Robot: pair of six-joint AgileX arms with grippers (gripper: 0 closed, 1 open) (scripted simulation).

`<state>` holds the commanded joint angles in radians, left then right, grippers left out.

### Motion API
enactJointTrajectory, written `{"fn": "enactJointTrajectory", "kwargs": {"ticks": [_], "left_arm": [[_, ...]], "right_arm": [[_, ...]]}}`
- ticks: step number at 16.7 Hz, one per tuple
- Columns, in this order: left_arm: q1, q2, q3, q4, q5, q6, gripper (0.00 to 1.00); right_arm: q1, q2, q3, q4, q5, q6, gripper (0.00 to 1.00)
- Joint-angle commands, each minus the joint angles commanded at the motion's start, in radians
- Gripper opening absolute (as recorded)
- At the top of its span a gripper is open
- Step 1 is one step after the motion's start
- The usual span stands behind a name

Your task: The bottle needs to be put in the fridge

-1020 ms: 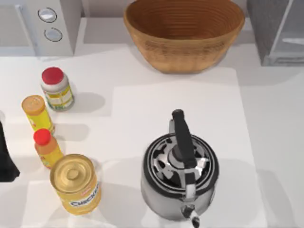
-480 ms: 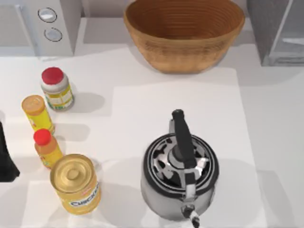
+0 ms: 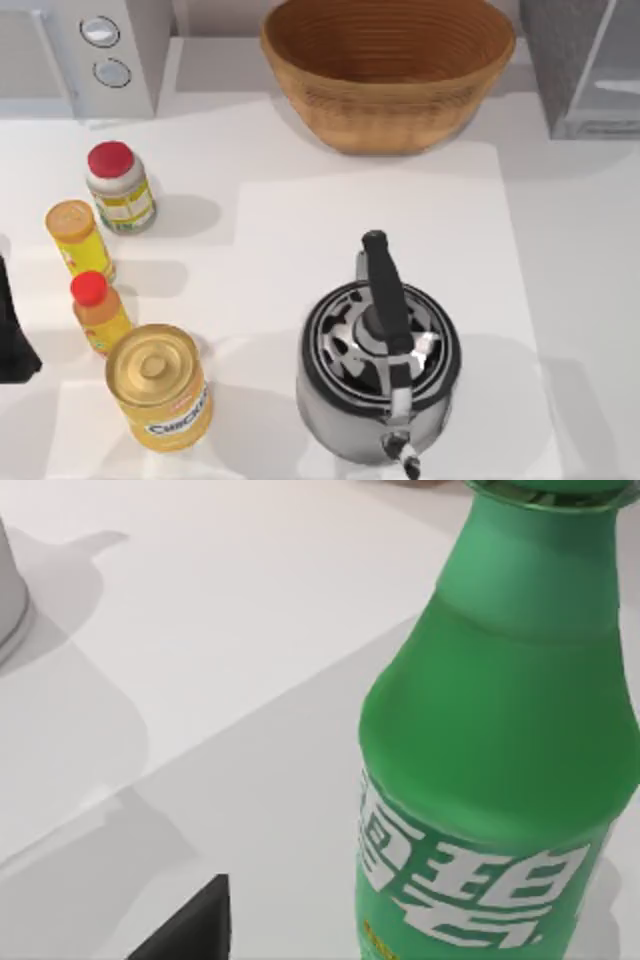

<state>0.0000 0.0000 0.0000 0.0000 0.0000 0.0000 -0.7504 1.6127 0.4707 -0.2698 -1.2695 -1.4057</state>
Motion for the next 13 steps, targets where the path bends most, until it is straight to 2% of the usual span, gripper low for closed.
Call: {"fn": "enactJointTrajectory", "kwargs": {"ticks": [8,13], "left_arm": [[0.000,0.000,0.000,0.000,0.000,0.000,1.00],[0.000,0.000,0.000,0.000,0.000,0.000,1.00]], "right_arm": [[0.145,0.030,-0.134,0.576,0.055,0.437,1.00],[0.199,0.049,-0.159,0.741,0.087,0.567,1.00]]}}
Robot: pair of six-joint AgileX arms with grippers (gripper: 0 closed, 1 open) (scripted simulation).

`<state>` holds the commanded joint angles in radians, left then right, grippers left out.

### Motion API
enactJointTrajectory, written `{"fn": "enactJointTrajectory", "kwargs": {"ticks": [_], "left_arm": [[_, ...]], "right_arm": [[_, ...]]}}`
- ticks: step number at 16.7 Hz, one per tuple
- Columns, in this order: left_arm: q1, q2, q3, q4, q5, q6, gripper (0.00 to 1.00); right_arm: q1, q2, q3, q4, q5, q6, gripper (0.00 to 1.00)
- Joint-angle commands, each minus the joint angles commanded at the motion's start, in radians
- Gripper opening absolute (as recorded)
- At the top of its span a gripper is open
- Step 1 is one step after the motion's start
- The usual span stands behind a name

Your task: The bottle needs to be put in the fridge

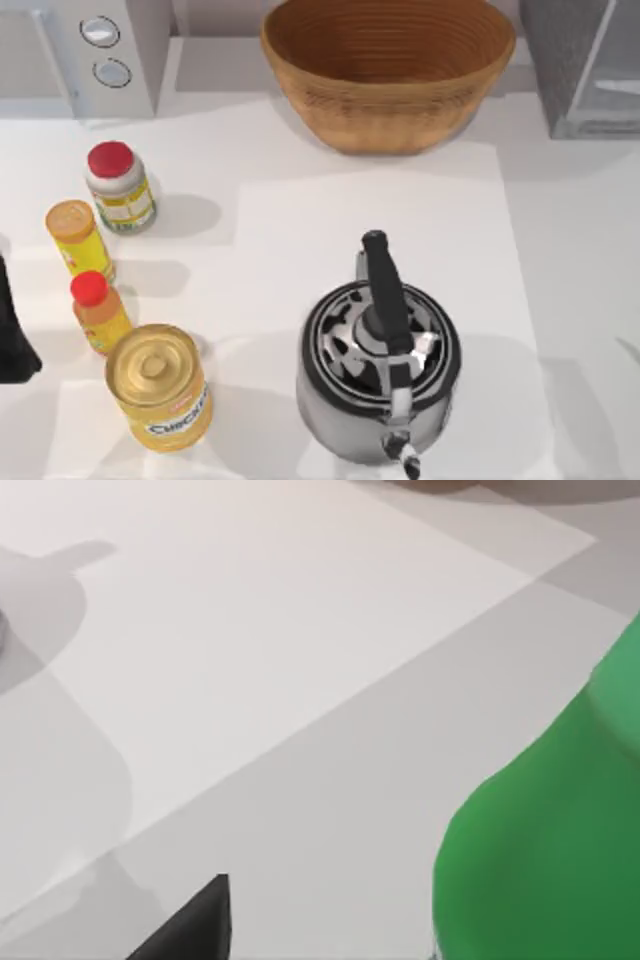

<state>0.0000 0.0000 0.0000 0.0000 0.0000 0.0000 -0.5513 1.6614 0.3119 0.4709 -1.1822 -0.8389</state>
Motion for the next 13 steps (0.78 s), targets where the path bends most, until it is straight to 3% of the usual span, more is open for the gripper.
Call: {"fn": "enactJointTrajectory", "kwargs": {"ticks": [4,13], "left_arm": [[0.000,0.000,0.000,0.000,0.000,0.000,1.00],[0.000,0.000,0.000,0.000,0.000,0.000,1.00]], "right_arm": [[0.001,0.000,0.000,0.002,0.000,0.002,1.00],[0.001,0.000,0.000,0.002,0.000,0.002,0.33]]}}
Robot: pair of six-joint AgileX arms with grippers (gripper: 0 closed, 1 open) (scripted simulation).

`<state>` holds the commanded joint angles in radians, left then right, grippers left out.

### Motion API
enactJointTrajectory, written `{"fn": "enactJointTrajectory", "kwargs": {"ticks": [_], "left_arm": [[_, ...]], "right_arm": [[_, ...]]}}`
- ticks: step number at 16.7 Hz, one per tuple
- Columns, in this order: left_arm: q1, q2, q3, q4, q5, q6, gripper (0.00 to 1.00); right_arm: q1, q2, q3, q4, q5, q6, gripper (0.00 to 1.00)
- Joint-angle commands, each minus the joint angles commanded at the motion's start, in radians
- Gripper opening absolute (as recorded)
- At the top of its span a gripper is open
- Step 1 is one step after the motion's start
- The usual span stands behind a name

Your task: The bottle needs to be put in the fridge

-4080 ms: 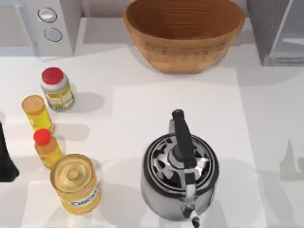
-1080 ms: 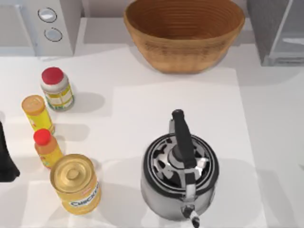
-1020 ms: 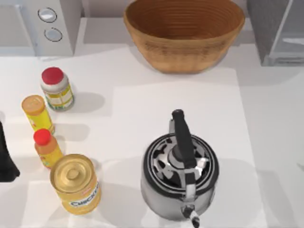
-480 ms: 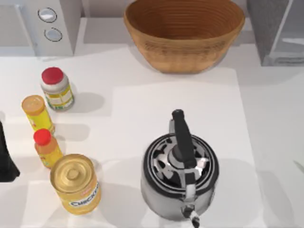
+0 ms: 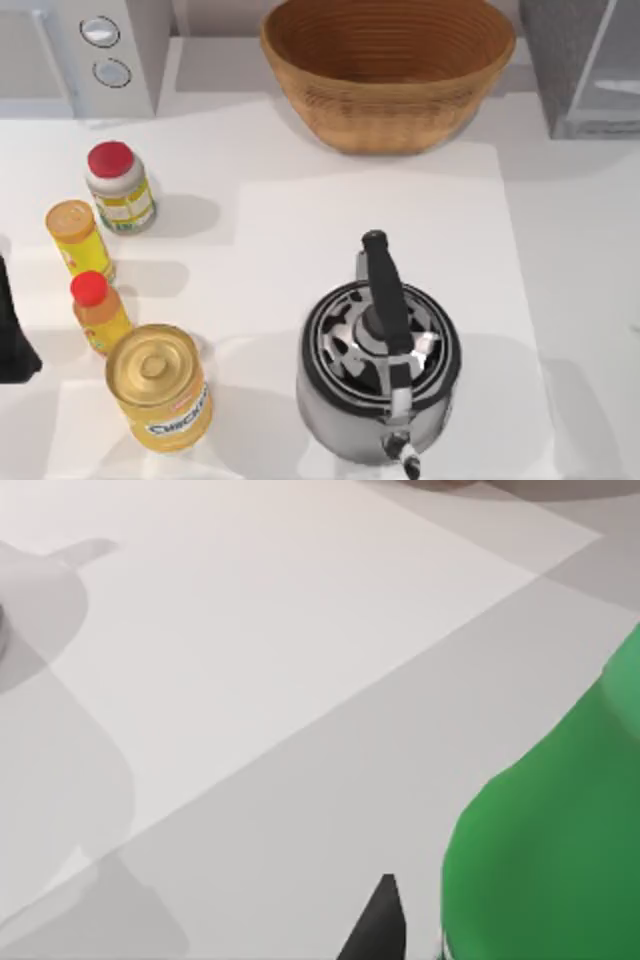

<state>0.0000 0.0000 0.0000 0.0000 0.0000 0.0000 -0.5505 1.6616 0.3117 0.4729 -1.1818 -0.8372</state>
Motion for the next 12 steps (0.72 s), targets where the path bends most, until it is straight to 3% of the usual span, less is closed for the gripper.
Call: {"fn": "enactJointTrajectory", "kwargs": {"ticks": [4,12], "left_arm": [[0.000,0.000,0.000,0.000,0.000,0.000,1.00],[0.000,0.000,0.000,0.000,0.000,0.000,1.00]], "right_arm": [[0.000,0.000,0.000,0.000,0.000,0.000,0.03],[0.000,0.000,0.000,0.000,0.000,0.000,0.01]]}}
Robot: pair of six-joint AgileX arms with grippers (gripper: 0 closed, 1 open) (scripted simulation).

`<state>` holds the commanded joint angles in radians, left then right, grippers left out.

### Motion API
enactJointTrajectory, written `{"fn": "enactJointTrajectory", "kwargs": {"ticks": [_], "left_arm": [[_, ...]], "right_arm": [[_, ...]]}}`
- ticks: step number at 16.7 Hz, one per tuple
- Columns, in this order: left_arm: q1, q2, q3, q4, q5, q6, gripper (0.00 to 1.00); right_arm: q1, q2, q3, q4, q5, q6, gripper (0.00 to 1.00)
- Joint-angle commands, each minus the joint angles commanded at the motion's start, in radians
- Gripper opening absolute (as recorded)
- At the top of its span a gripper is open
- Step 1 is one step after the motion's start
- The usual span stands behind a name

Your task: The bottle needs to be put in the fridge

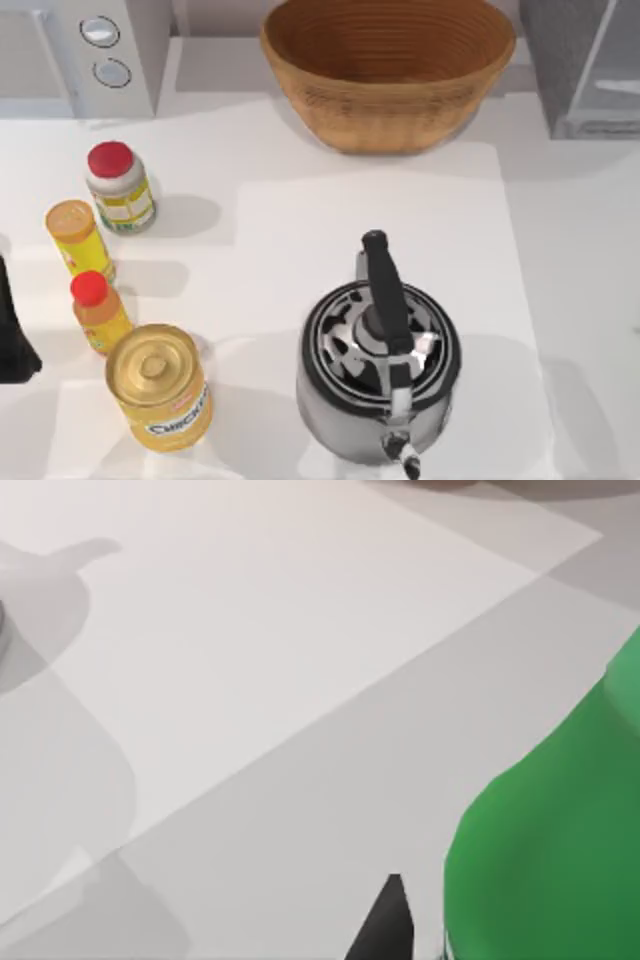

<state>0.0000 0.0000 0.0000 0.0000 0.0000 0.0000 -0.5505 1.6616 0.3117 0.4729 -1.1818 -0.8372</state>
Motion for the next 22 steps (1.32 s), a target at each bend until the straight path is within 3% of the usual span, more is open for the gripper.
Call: {"fn": "enactJointTrajectory", "kwargs": {"ticks": [4,7,18,22], "left_arm": [[0.000,0.000,0.000,0.000,0.000,0.000,1.00],[0.000,0.000,0.000,0.000,0.000,0.000,1.00],[0.000,0.000,0.000,0.000,0.000,0.000,1.00],[0.000,0.000,0.000,0.000,0.000,0.000,1.00]], "right_arm": [[0.005,-0.021,0.031,-0.034,-0.004,-0.033,0.01],[-0.011,-0.062,0.123,-0.163,-0.012,-0.151,0.01],[-0.253,0.014,0.485,-1.113,-0.067,-0.788,0.01],[-0.312,0.106,0.574,-1.337,-0.077,-0.952,0.01]]}}
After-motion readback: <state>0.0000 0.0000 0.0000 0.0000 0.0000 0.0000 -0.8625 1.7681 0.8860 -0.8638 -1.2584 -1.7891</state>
